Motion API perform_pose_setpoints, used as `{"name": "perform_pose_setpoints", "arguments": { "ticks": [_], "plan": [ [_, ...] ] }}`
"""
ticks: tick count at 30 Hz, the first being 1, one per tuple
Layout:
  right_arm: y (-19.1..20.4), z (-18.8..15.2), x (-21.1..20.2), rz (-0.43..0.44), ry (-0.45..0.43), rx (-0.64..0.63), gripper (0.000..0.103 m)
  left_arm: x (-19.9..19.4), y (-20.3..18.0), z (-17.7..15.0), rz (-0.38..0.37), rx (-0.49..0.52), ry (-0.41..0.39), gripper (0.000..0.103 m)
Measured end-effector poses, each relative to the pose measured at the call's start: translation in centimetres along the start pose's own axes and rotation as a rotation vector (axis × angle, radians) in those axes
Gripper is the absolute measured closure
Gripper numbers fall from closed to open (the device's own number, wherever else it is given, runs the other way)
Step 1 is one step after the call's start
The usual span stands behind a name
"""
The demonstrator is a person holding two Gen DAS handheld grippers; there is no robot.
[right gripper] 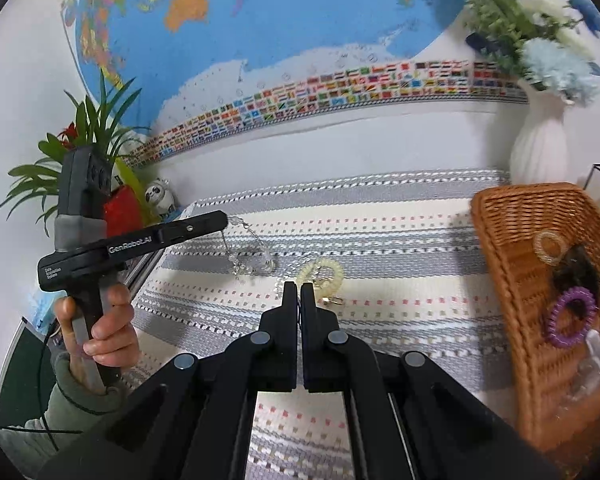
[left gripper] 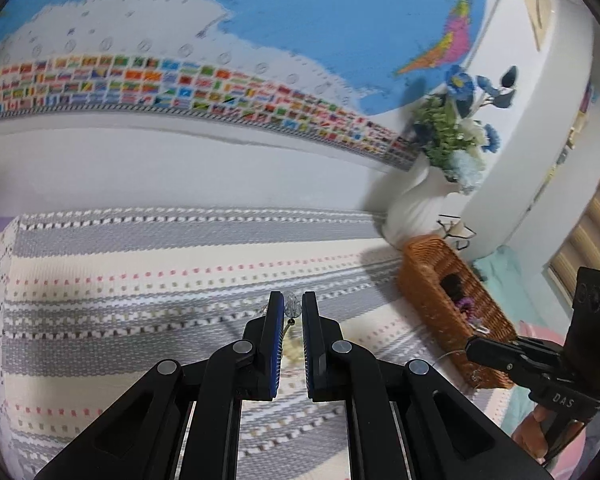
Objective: Organize jewelry
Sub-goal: 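Carry the silver chain bracelet into the basket and open the left tool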
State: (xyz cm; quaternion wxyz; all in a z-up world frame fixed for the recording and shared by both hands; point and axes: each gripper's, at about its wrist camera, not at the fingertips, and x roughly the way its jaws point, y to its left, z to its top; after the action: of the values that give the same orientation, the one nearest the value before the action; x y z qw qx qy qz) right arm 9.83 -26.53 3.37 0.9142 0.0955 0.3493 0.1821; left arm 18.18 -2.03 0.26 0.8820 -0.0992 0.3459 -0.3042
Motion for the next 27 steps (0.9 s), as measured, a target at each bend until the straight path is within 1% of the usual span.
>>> {"name": "perform_pose_setpoints", "arguments": {
  "ticks": [5,10,14,20,24,27],
  "plan": [
    [-0.9,-0.2,-3.1,-0.028,-0.033,0.033,0.102,-1.0,-2.5,0.5,-0.031,0.037,-0.014,0.094],
    [-1.9,-0.2,-6.6,-0.055,-0.070,0.056,0.102,-1.8,-6.4,1.5,-0.049,0.099,-0.022,0.094],
    [-3.7,-0.1,-8.7,-0.081,-0.100,0.074,0.102,-1.7,-9.9,2.2,-0.069,0.157,-0.020,0.094],
    [-6.7,-0.3,-11.7,-0.136,-0.142,0.107,0.102,0.1,-16.1,3.2,-0.124,0.249,0.001,0.094],
    [-8.8,-0.5,-13.3,-0.179,-0.159,0.130,0.102,2.5,-20.4,3.4,-0.165,0.305,0.027,0.094],
    [-10.6,-0.8,-13.9,-0.205,-0.153,0.156,0.102,4.4,-22.7,3.5,-0.192,0.324,0.052,0.094]
  ]
}}
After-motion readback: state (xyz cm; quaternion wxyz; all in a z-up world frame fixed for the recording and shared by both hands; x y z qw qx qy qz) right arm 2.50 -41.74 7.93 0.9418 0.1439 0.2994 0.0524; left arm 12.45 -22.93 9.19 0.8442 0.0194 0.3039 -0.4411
